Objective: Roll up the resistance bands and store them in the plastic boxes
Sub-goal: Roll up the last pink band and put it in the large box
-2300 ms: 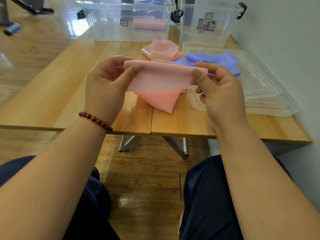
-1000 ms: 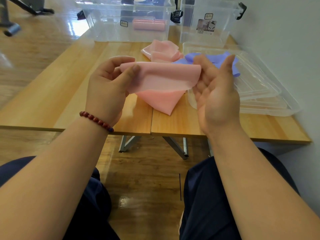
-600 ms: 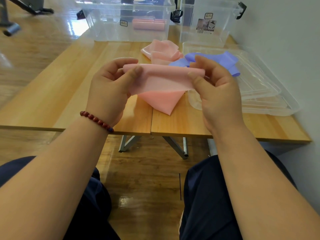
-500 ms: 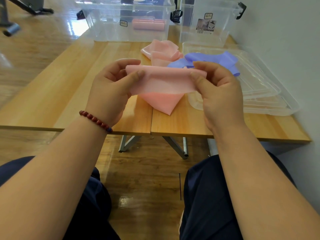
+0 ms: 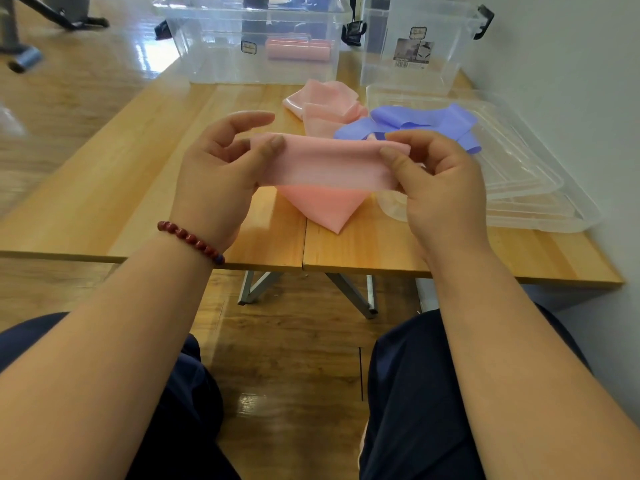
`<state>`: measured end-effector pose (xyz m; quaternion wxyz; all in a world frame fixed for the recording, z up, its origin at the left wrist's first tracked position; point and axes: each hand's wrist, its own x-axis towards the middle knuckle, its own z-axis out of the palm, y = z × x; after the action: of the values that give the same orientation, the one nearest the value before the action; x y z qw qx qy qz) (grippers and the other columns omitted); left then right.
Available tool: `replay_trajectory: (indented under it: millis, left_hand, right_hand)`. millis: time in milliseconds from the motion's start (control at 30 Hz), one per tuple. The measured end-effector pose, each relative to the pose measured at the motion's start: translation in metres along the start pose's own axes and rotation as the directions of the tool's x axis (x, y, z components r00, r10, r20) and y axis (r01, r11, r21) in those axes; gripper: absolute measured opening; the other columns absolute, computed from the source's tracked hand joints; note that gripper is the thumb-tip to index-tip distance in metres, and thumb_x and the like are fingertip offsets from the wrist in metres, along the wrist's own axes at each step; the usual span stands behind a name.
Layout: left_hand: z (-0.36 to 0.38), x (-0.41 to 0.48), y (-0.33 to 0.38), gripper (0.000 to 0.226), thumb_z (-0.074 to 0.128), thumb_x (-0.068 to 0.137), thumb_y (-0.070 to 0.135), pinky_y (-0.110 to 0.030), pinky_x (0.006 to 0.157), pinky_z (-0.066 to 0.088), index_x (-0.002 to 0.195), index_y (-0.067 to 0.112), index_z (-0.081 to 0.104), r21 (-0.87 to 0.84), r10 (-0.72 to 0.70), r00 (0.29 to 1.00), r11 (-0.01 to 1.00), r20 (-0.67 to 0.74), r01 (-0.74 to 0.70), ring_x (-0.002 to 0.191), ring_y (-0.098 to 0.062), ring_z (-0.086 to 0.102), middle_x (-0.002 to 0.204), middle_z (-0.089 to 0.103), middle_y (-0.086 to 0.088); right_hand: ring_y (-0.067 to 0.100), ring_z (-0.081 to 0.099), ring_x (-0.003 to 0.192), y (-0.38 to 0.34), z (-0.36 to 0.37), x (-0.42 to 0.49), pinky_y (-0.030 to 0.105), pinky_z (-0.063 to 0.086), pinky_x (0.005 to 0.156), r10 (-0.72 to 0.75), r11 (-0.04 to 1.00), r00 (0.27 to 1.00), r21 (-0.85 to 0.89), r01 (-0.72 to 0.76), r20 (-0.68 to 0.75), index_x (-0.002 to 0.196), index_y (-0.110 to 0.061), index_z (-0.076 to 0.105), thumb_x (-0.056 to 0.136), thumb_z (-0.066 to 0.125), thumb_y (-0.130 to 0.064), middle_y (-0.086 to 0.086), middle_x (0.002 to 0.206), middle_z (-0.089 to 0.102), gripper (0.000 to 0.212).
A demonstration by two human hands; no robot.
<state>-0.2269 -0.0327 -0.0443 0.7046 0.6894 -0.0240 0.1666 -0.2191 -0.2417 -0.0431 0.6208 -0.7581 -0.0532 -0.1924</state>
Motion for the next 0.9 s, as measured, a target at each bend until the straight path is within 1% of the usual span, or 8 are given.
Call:
replay_trajectory:
  millis: [100,167,333,467,567,700,833,900]
  left_hand:
    - [0.0011,-0.0016,0.0019,0.029,0.074,0.072,0.031,-0.032,0.086,0.056,0.101,0.027,0.069,0.0,0.003,0.999,1.0,0.049,-0.003,0.104,-0.016,0.066,0.105,0.071,0.001]
    - [0.0024,-0.0023,0.0023,0.032,0.073,0.069,0.034,-0.032,0.088,0.056,0.099,0.025,0.07,0.009,0.004,0.999,1.0,0.053,-0.005,0.106,-0.017,0.066,0.107,0.07,-0.001]
    - [0.0024,-0.0023,0.0005,0.011,0.07,0.087,0.019,-0.031,0.084,0.057,0.094,0.026,0.07,0.055,0.005,1.0,0.998,-0.004,-0.005,0.097,-0.014,0.068,0.096,0.071,0.001]
    - [0.0023,-0.002,0.0017,0.013,0.067,0.091,0.017,-0.03,0.08,0.057,0.098,0.028,0.066,0.081,0.027,0.999,0.996,-0.018,-0.026,0.089,-0.012,0.069,0.089,0.071,0.004]
    - [0.0009,-0.0028,0.003,0.015,0.068,0.09,0.019,-0.03,0.081,0.057,0.099,0.031,0.064,0.094,0.057,0.998,0.994,0.005,-0.057,0.09,-0.011,0.068,0.089,0.07,0.007]
    - [-0.0022,-0.0027,0.0021,0.019,0.073,0.083,0.017,-0.028,0.084,0.054,0.098,0.027,0.065,0.082,0.083,0.993,0.993,0.084,-0.09,0.095,-0.01,0.066,0.095,0.07,0.009]
    - [-0.0031,-0.0024,0.0,0.016,0.073,0.085,0.019,-0.039,0.089,0.056,0.096,0.029,0.067,0.125,0.105,0.992,0.986,0.076,-0.114,0.1,-0.017,0.067,0.1,0.07,0.004]
    - [-0.0035,-0.0018,-0.0005,0.012,0.075,0.082,0.024,-0.044,0.089,0.057,0.089,0.033,0.071,0.12,0.108,0.994,0.987,0.031,-0.111,0.099,-0.022,0.067,0.096,0.071,0.005]
  right_hand:
    - [-0.001,0.064,0.085,0.0012,-0.0012,0.0023,0.017,0.053,0.075,0.004,1.0,1.0,-0.001,-0.004,-0.028,0.1,-0.029,0.07,0.094,0.066,-0.027,-0.011,0.094,0.07,0.007]
    - [0.001,0.065,0.087,0.0014,-0.0024,0.0036,0.018,0.054,0.077,0.015,1.0,0.999,0.002,-0.015,-0.031,0.103,-0.029,0.069,0.095,0.064,-0.027,-0.012,0.094,0.07,0.01]
    - [0.001,0.065,0.092,0.0019,-0.0019,0.0023,0.02,0.055,0.081,-0.001,1.0,1.0,0.002,0.001,0.021,0.111,-0.029,0.065,0.093,0.067,-0.026,-0.011,0.103,0.068,0.018]
    - [0.004,0.067,0.095,0.0015,-0.0023,0.0033,0.021,0.054,0.084,-0.029,0.999,0.997,0.038,0.026,0.068,0.103,-0.033,0.065,0.088,0.073,-0.018,-0.009,0.104,0.07,0.023]
    - [0.007,0.067,0.089,0.002,-0.0043,0.0037,0.021,0.053,0.08,-0.04,0.999,0.998,0.03,0.039,0.042,0.094,-0.037,0.067,0.09,0.071,-0.02,-0.011,0.095,0.07,0.018]
    - [0.006,0.064,0.085,0.001,-0.0047,0.0038,0.02,0.053,0.078,-0.063,0.998,0.998,0.006,0.062,0.023,0.093,-0.037,0.068,0.093,0.068,-0.024,-0.011,0.09,0.069,0.013]
    - [0.0,0.063,0.085,0.0001,-0.0043,0.0037,0.016,0.051,0.076,-0.064,0.998,0.997,0.006,0.063,0.042,0.098,-0.035,0.066,0.094,0.065,-0.024,-0.012,0.092,0.068,0.011]
    - [0.0,0.065,0.089,-0.0003,-0.0041,0.0034,0.016,0.051,0.078,-0.065,0.998,0.994,0.006,0.065,0.088,0.102,-0.035,0.065,0.092,0.068,-0.023,-0.008,0.102,0.069,0.016]
